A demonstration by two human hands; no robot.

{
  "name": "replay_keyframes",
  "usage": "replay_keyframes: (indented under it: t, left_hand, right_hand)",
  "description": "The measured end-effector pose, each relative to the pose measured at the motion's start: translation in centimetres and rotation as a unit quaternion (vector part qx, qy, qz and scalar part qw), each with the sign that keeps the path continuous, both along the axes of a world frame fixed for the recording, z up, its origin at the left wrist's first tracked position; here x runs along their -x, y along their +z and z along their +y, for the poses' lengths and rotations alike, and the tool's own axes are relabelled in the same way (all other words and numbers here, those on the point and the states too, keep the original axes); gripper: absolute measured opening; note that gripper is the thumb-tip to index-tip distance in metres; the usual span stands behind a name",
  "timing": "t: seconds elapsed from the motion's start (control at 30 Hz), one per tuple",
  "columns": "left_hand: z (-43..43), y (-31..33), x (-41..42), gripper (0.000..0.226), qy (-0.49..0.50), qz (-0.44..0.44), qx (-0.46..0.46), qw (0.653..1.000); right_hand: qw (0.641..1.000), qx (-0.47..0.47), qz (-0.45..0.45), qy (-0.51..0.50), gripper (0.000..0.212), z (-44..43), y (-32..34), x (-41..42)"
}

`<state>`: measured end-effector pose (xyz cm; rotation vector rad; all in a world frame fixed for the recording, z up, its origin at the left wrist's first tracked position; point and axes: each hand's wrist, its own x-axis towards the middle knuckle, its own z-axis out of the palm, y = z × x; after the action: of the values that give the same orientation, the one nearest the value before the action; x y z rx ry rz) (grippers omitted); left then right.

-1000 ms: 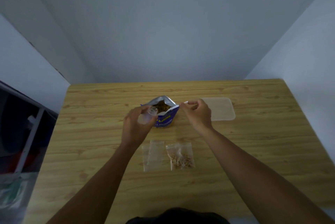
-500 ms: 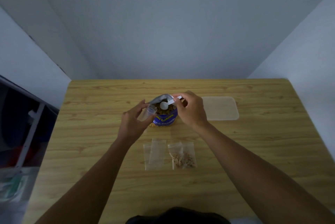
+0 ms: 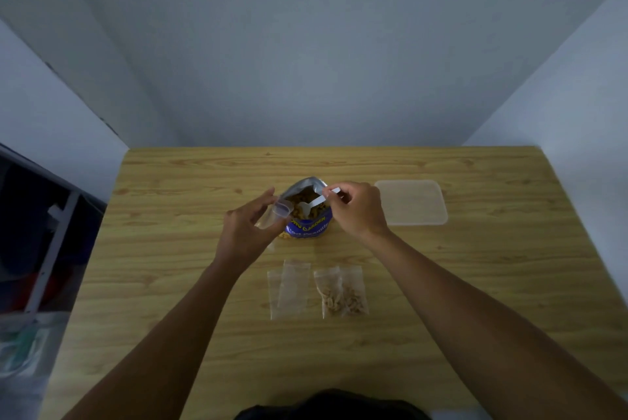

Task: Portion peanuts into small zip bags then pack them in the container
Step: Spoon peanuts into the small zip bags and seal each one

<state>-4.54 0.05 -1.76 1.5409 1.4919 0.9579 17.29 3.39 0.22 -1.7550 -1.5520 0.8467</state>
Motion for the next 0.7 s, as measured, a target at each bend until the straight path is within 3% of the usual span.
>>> replay_keyframes:
  t: [0.1, 0.47, 0.7]
  left_hand:
    - [-0.13, 0.01, -0.14, 0.041, -0.001, 0.016, -0.008, 1.000]
    - [-0.22, -0.15, 0.03, 0.063, 0.017, 0.001, 0.000, 1.000]
    - [-0.10, 0.06, 0.21, 0.060, 0.015, 0.005, -0.002, 1.000]
  right_hand:
    - [0.999, 0.031, 0.020, 0.006, 0.015, -0.27, -0.41, 0.26]
    - [0.991, 0.082, 0.102, -0.040, 0.011, -0.41, -0.43, 0.54]
    - [0.980, 0.096, 0.148, -0.096, 0.022, 0.05, -0.11, 0.15]
